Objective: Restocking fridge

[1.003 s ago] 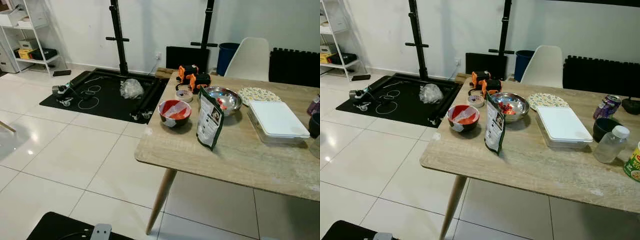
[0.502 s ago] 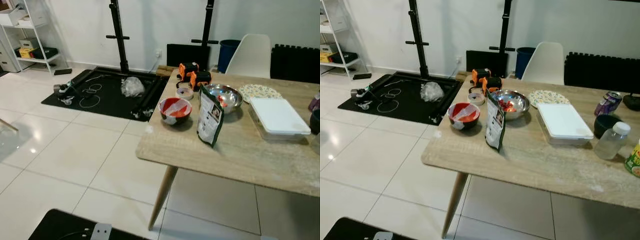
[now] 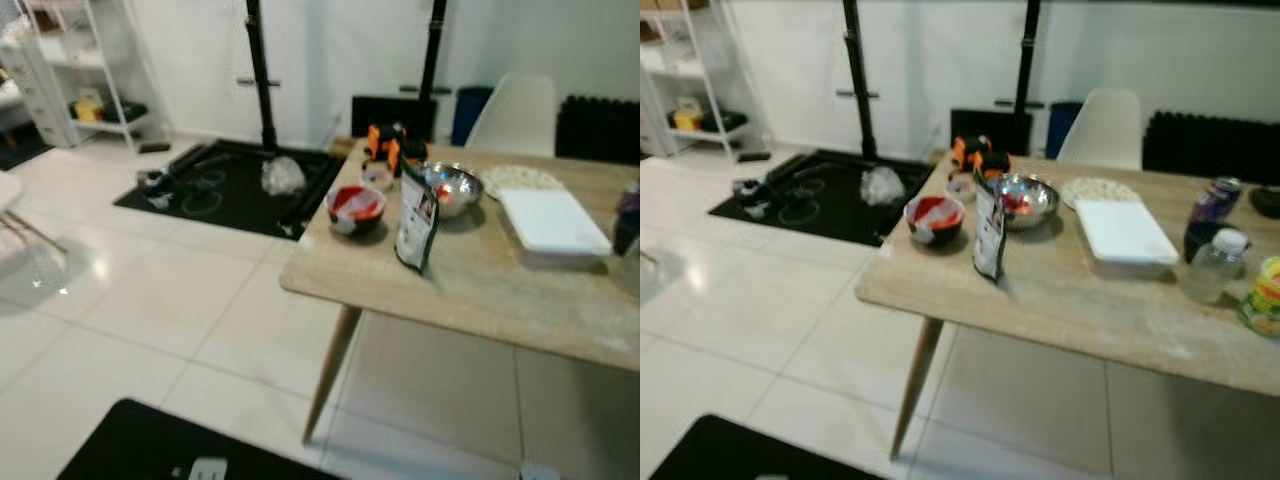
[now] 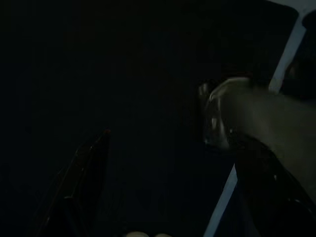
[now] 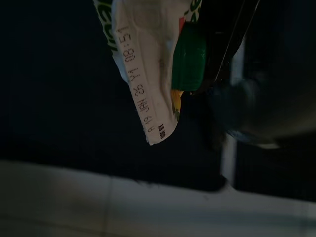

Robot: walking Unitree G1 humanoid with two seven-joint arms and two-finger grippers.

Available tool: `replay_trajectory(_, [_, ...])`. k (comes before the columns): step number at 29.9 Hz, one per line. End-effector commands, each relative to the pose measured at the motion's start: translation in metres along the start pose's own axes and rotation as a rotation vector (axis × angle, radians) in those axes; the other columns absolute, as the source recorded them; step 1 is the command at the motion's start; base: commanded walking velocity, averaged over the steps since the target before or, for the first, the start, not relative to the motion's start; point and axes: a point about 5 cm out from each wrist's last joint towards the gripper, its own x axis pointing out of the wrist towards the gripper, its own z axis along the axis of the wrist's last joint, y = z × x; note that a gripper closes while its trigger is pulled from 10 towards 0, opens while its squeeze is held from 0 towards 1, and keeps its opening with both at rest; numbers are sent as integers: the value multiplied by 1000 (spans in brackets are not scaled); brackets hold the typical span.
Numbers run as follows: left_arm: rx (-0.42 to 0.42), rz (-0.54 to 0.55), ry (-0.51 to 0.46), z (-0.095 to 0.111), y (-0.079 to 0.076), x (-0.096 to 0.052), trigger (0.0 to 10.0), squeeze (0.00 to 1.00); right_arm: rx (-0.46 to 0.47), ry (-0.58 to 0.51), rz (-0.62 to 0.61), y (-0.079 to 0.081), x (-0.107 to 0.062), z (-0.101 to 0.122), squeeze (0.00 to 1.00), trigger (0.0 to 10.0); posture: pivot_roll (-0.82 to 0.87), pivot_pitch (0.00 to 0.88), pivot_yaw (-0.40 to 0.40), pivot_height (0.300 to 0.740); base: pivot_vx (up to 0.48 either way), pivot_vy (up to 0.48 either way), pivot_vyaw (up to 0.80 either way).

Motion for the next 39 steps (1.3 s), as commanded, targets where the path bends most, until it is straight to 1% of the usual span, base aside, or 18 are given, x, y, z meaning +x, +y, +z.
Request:
replay_trajectory(1, [11, 6, 4, -2, 1, 0, 10000, 0, 9, 14, 5, 3, 0, -4, 0, 10000, -29, 0, -10, 740, -304, 0, 0])
replay_trajectory(29, [15, -2, -1, 0, 0, 0, 10000, 0, -7, 16, 3, 0, 0, -3, 0, 10000, -29, 0, -14, 740, -305, 0, 0])
replay_trajectory(39, [4, -6, -1, -1, 0, 0, 10000, 0, 2, 19, 6, 0, 0, -4, 0, 10000, -29, 0, -16, 740, 0, 0, 0])
